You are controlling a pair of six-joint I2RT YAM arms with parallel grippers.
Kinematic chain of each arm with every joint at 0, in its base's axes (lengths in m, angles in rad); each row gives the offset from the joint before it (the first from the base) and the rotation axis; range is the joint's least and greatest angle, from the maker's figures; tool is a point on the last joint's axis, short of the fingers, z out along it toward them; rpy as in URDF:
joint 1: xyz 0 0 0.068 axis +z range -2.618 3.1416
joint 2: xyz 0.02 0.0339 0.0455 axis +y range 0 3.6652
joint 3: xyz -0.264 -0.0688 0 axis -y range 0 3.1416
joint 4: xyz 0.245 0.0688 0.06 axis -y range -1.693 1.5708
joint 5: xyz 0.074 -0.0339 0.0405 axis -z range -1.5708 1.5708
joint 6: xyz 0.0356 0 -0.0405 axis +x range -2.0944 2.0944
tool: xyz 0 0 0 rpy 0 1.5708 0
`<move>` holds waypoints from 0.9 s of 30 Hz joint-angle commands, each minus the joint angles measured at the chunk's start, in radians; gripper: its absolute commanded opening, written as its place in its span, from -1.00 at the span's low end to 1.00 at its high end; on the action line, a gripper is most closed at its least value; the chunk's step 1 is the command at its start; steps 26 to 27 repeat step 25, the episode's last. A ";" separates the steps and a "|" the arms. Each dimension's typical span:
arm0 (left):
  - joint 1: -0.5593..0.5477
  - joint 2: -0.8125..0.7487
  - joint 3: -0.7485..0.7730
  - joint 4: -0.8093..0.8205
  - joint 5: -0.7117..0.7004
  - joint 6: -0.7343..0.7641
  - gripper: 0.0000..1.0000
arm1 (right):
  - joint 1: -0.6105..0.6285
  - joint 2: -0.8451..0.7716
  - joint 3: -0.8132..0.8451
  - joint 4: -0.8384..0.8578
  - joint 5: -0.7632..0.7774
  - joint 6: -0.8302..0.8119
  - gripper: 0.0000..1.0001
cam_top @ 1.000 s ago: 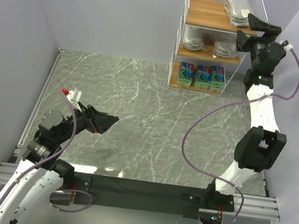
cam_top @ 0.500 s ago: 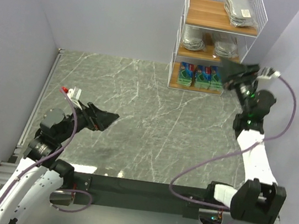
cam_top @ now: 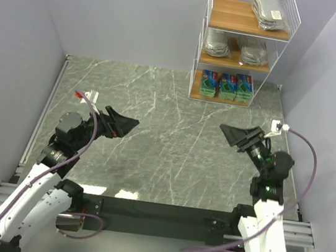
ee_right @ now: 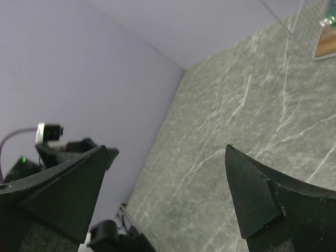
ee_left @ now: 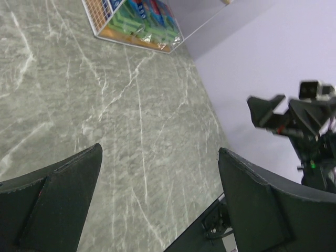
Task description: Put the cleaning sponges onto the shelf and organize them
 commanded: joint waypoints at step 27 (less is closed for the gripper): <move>-0.004 0.080 0.043 0.216 0.115 0.042 0.99 | 0.004 -0.392 -0.021 -0.379 0.158 -0.192 0.99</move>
